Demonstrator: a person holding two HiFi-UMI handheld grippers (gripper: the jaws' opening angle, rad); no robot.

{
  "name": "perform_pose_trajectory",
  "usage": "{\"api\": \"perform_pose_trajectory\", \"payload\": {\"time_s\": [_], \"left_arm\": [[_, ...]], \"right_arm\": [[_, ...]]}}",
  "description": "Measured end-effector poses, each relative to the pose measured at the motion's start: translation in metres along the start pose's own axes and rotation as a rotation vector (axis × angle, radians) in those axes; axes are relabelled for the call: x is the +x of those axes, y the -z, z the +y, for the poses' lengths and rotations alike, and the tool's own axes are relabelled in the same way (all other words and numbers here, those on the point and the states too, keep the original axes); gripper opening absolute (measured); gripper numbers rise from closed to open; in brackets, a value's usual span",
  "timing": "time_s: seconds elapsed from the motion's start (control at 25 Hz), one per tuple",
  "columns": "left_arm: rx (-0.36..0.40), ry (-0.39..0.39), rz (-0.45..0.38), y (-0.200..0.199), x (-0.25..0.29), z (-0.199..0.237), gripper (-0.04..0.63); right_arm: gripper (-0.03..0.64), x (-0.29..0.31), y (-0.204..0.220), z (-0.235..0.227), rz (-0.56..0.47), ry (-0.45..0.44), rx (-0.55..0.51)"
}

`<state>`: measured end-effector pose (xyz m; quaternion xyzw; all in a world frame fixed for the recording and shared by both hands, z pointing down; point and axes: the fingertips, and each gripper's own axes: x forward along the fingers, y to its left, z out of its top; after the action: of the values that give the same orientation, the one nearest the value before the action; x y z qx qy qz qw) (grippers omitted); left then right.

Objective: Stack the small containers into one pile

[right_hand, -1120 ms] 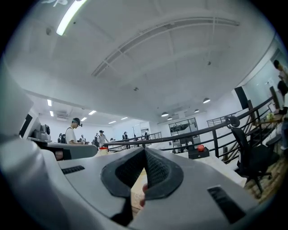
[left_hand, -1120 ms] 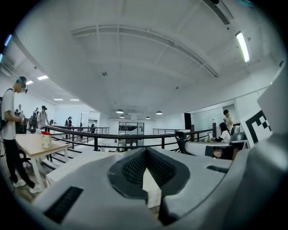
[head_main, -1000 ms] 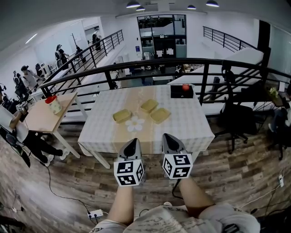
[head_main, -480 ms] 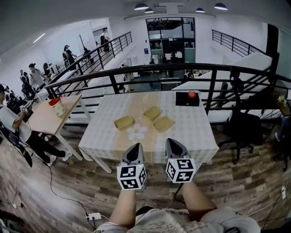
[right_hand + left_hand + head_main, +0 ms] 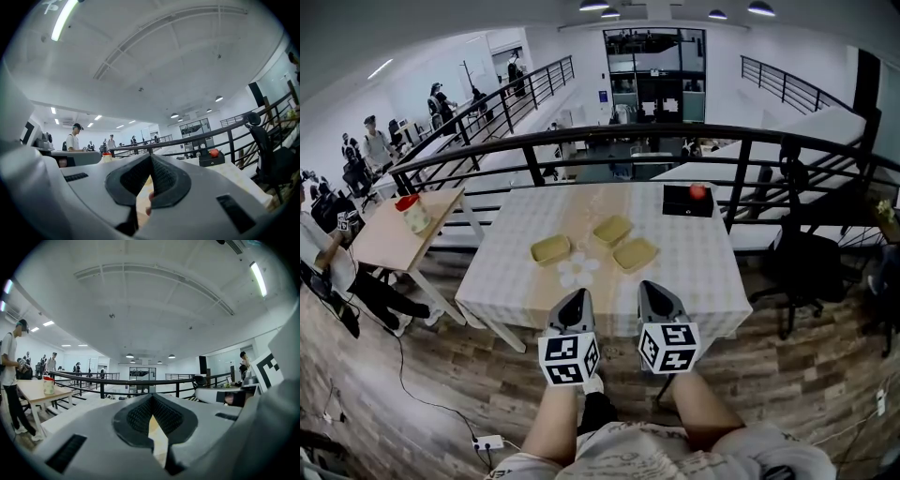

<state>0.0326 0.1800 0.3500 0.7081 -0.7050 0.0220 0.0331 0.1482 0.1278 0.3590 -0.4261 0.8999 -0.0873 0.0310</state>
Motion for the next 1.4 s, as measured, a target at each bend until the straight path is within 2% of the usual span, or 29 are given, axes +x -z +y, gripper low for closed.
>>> {"api": "perform_pose_trajectory", "payload": {"time_s": [0.24,0.6,1.4], "left_arm": [[-0.01,-0.006,-0.003,0.003,0.028,0.021,0.006],[-0.011,-0.011,-0.01,0.0,0.083,0.061,0.006],[0.015,0.078,0.011,-0.016,0.245,0.189,0.006]], "right_arm": [[0.0,0.033,0.002,-0.001,-0.006,0.005,-0.049],[0.0,0.102,0.002,-0.007,-0.006,0.002,-0.054],[0.0,0.297,-0.006,-0.013,0.011,0.086,-0.041]]}}
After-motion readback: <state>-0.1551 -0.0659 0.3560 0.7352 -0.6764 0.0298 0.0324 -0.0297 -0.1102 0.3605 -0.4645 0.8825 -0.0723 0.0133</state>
